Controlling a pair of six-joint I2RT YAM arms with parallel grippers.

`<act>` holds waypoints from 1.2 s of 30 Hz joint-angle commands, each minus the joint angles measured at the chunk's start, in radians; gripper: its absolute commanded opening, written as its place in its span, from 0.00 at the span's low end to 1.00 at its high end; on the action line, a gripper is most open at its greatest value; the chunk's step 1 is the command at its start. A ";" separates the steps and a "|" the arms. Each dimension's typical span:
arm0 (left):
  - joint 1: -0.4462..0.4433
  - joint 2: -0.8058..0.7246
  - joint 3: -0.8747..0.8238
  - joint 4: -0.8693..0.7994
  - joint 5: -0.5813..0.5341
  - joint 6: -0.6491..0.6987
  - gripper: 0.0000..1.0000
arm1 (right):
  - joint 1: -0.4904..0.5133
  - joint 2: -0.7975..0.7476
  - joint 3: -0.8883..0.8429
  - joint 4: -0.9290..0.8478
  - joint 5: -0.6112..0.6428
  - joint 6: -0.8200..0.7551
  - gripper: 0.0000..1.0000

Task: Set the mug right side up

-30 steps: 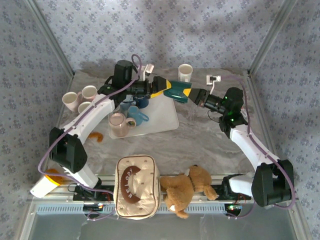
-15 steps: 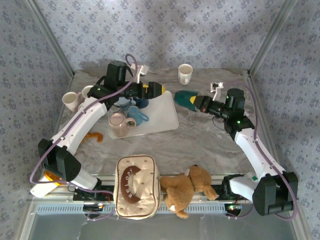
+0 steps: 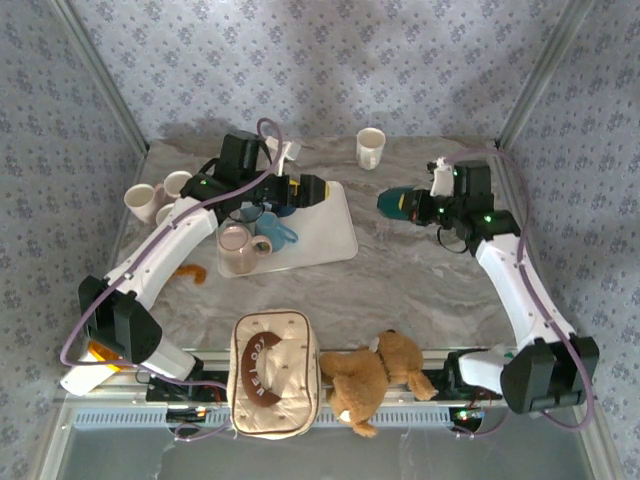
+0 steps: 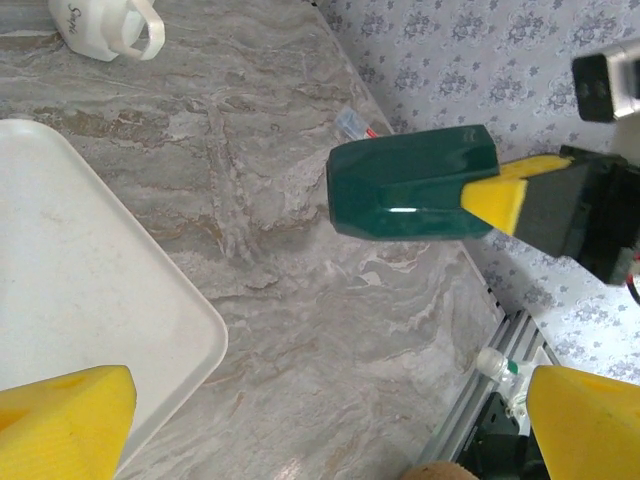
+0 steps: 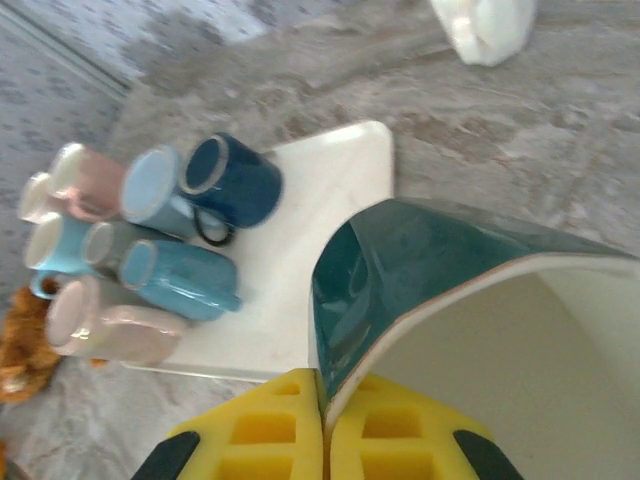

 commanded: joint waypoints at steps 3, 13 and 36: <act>-0.015 -0.005 0.009 -0.044 -0.035 0.047 1.00 | -0.014 0.123 0.185 -0.097 0.085 -0.102 0.00; -0.044 0.001 0.017 -0.110 -0.103 0.111 1.00 | 0.003 0.441 0.511 -0.274 0.209 -0.222 0.00; -0.094 -0.114 -0.183 0.125 -0.254 0.234 1.00 | 0.036 1.161 1.398 -0.596 0.373 -0.462 0.00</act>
